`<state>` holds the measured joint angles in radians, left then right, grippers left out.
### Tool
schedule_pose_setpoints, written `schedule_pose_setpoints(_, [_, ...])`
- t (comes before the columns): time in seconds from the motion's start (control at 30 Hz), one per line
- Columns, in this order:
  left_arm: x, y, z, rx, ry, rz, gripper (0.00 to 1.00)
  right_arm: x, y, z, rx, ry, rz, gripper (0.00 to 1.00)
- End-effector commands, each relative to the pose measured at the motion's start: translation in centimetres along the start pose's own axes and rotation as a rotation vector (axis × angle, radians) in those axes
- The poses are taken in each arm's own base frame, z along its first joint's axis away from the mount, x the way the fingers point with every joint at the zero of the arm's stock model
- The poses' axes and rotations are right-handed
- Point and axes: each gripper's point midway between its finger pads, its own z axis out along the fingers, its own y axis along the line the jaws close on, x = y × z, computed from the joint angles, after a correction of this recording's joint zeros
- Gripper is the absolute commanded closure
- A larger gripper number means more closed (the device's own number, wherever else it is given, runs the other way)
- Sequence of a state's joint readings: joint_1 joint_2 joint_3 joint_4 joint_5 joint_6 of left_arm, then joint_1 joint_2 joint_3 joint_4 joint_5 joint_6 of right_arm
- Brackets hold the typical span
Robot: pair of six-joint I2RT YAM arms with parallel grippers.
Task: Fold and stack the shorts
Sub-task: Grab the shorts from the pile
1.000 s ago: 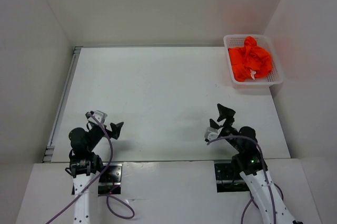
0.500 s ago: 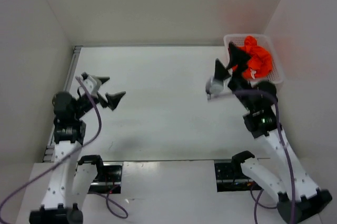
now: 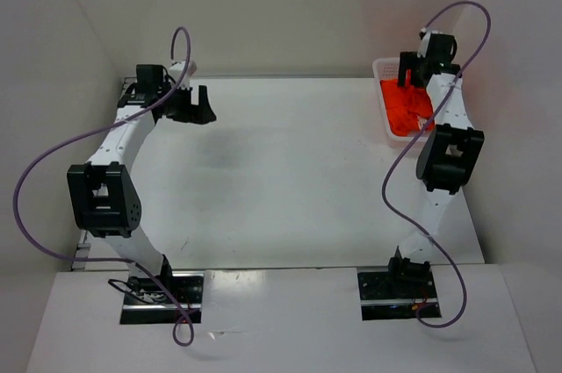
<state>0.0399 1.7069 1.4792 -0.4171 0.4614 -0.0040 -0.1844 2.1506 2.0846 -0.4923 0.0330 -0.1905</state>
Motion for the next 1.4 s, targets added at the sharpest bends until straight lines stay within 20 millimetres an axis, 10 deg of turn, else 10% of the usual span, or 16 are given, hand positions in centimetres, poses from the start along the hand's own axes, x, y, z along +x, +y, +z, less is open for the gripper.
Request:
schedule_pose_setpoints(0.0, [0.6, -2.7, -1.2, 0.084, 0.037, -0.007, 0.0, -0.1, 1.5, -4.2, -0.126, 0.039, 0.141, 0.05])
schedule_pose_setpoints(0.27, [3.2, -2.6, -0.5, 0.073, 0.088, -0.027, 0.0, 6.6, 5.0, -5.9, -0.324, 0.195, 0.196, 0.11])
schedule_pose_setpoints(0.67, [4.3, -2.8, -1.5, 0.052, 0.095, -0.029, 0.0, 10.0, 5.4, -6.3, -0.323, 0.268, 0.194, 0.35])
schedule_pose_setpoints(0.83, [4.2, -2.8, -1.9, 0.042, 0.088, -0.024, 0.0, 10.4, 5.5, -6.2, -0.324, 0.277, 0.195, 0.64])
schedule_pose_setpoints(0.93, [4.2, -3.0, -2.2, 0.042, 0.088, -0.024, 0.0, 8.7, 4.8, -6.3, -0.291, 0.23, 0.204, 0.87])
schedule_pose_setpoints(1.17, [3.8, -3.4, -3.0, 0.041, 0.069, -0.014, 0.0, 0.1, 2.1, -9.0, -0.226, 0.002, 0.177, 1.0])
schedule_pose_setpoints(1.37, [2.2, -3.7, -3.7, 0.037, 0.007, 0.019, 0.0, -12.7, -1.8, -16.6, -0.111, -0.384, 0.14, 1.0])
